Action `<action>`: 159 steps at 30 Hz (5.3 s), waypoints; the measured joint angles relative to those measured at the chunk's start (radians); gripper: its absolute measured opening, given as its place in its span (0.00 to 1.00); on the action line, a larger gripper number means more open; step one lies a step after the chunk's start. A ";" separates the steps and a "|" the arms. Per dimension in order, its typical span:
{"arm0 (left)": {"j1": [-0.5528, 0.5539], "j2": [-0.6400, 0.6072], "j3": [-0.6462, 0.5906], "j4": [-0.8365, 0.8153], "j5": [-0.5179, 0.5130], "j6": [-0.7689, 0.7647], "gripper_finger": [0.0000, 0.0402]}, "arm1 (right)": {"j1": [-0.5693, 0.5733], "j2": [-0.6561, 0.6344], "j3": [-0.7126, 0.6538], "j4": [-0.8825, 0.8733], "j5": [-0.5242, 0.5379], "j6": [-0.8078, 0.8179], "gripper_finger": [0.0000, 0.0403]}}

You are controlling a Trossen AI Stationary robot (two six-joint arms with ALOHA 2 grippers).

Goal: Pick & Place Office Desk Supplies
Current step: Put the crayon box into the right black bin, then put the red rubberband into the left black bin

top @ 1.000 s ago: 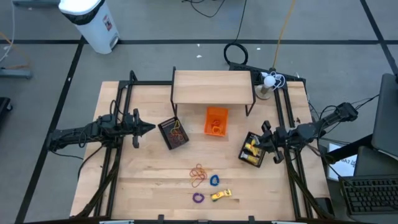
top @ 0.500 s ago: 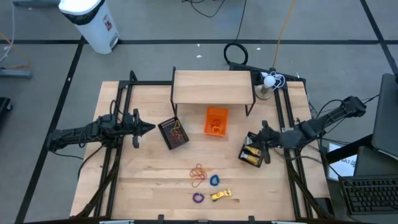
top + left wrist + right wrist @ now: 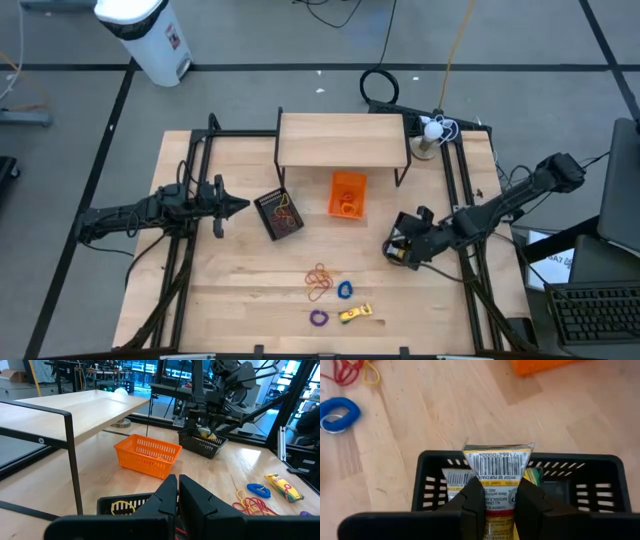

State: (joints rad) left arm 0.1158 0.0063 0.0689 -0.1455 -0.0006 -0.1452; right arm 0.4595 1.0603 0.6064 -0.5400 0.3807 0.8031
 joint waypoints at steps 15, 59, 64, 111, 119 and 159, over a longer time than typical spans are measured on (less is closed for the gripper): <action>0.001 0.000 0.000 0.000 0.000 0.001 0.05 | -0.001 -0.088 -0.001 -0.039 -0.094 0.011 0.56; 0.000 0.000 0.000 0.000 -0.001 0.011 0.05 | -0.211 -0.988 -0.510 0.747 -0.170 -0.754 0.00; 0.000 0.000 0.000 0.000 -0.001 -0.009 0.05 | -0.211 -0.989 -0.542 0.780 -0.170 -0.757 0.00; -0.407 1.866 0.935 0.065 0.004 -0.068 0.50 | -0.210 -0.987 -0.556 0.737 -0.174 -0.736 0.01; -0.396 1.873 0.937 0.065 -0.027 -0.097 0.39 | -0.210 -0.987 -0.556 0.737 -0.174 -0.736 0.01; -0.572 1.143 0.821 0.010 -0.387 0.061 0.00 | -0.210 -0.983 -0.556 0.721 -0.174 -0.736 0.01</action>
State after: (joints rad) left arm -0.4560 1.1489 0.8896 -0.1355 -0.3881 -0.0838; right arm 0.2495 0.0776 0.0505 0.1813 0.2070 0.0672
